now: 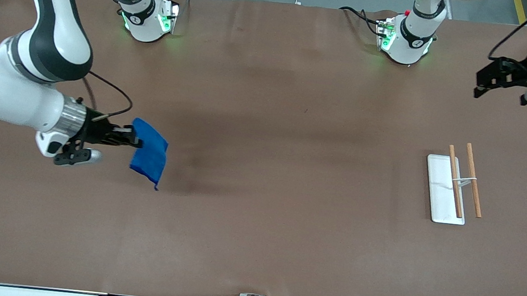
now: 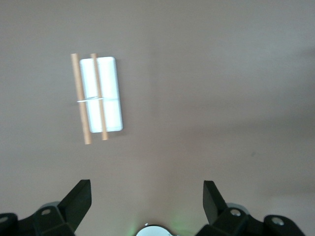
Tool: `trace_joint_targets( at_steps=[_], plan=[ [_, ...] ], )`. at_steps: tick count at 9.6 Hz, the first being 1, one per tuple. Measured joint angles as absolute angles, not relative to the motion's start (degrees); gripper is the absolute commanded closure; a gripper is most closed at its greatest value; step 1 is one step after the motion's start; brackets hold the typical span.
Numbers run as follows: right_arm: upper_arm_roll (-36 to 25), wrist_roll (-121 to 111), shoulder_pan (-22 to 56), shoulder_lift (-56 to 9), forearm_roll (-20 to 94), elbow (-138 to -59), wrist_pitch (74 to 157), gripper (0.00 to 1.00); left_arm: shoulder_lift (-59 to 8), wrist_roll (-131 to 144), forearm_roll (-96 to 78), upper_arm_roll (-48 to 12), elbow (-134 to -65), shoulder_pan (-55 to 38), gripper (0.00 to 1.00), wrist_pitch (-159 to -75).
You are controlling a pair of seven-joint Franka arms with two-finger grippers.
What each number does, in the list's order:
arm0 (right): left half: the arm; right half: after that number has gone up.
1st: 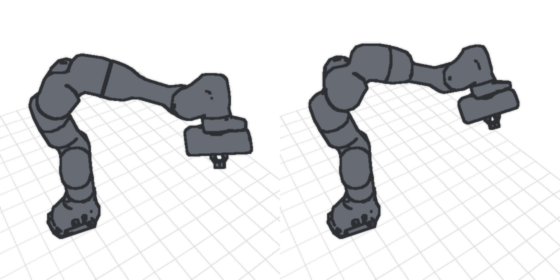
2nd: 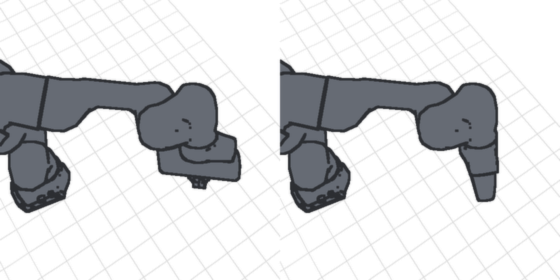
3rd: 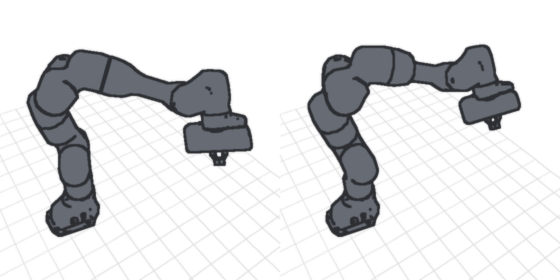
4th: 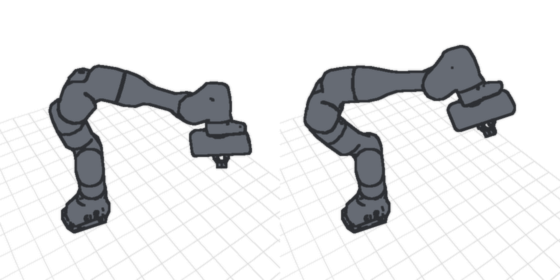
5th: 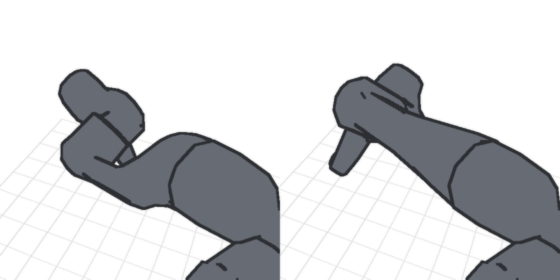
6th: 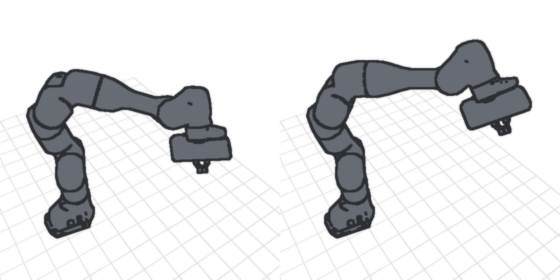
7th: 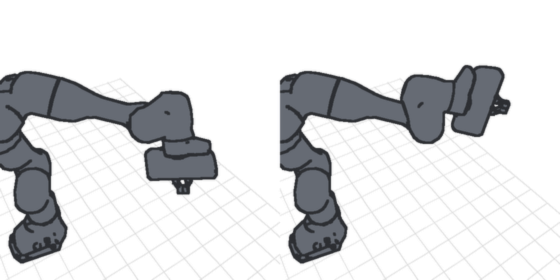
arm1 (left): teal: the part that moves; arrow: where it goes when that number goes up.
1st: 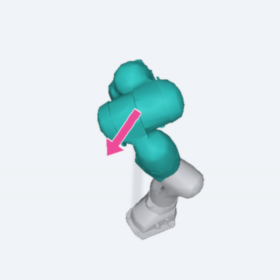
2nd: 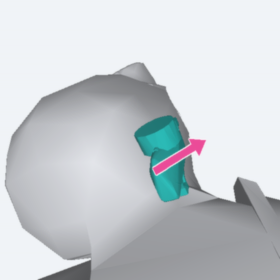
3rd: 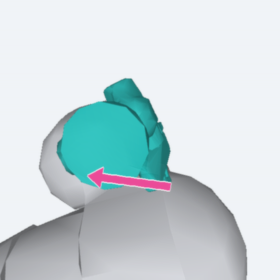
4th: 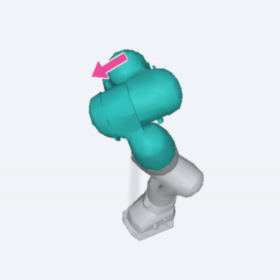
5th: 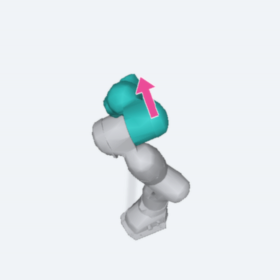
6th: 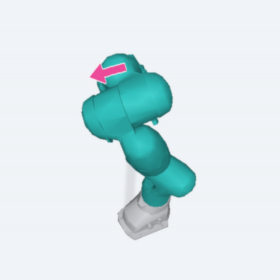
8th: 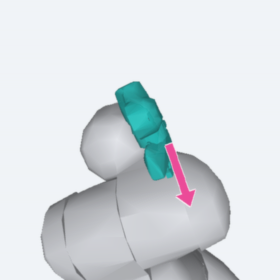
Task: Right arm passes towel to left arm to hang
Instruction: 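Carry the towel toward the middle while the left gripper approaches, then grasp the hanging towel with the left gripper beside the right gripper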
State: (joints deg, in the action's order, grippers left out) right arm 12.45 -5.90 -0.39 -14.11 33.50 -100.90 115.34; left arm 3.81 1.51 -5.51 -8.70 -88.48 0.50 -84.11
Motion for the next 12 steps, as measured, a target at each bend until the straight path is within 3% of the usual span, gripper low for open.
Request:
trace_joint_targets(
  at_steps=[2, 5, 7, 10, 12],
  plan=[
    [18.1, -3.1, -0.1, -14.1, 42.8, -100.9, 121.3, 1.0, -0.2, 1.5, -19.3, -10.7, -89.4, -0.7, 0.0, -93.0],
    [27.6, 1.7, 0.6, -14.1, 55.1, -101.0, 130.8, 1.0, -12.4, -0.4, -38.3, -13.1, -90.4, -4.5, 0.0, -104.9],
    [31.9, 2.0, 1.2, -14.1, 64.5, -101.0, 135.3, 1.0, -20.0, -9.7, -52.5, -13.5, -91.5, -4.7, 0.0, -106.1],
    [39.5, 2.6, 1.5, -14.2, 68.0, -101.0, 145.4, 1.0, -26.4, -25.0, -71.7, -13.5, -97.3, -3.7, 0.02, -105.1],
    [41.0, 2.8, 1.7, -14.2, 70.1, -101.0, 146.4, 1.0, -28.2, -25.8, -79.7, -13.5, -100.2, -3.2, 0.04, -98.9]
  ],
)
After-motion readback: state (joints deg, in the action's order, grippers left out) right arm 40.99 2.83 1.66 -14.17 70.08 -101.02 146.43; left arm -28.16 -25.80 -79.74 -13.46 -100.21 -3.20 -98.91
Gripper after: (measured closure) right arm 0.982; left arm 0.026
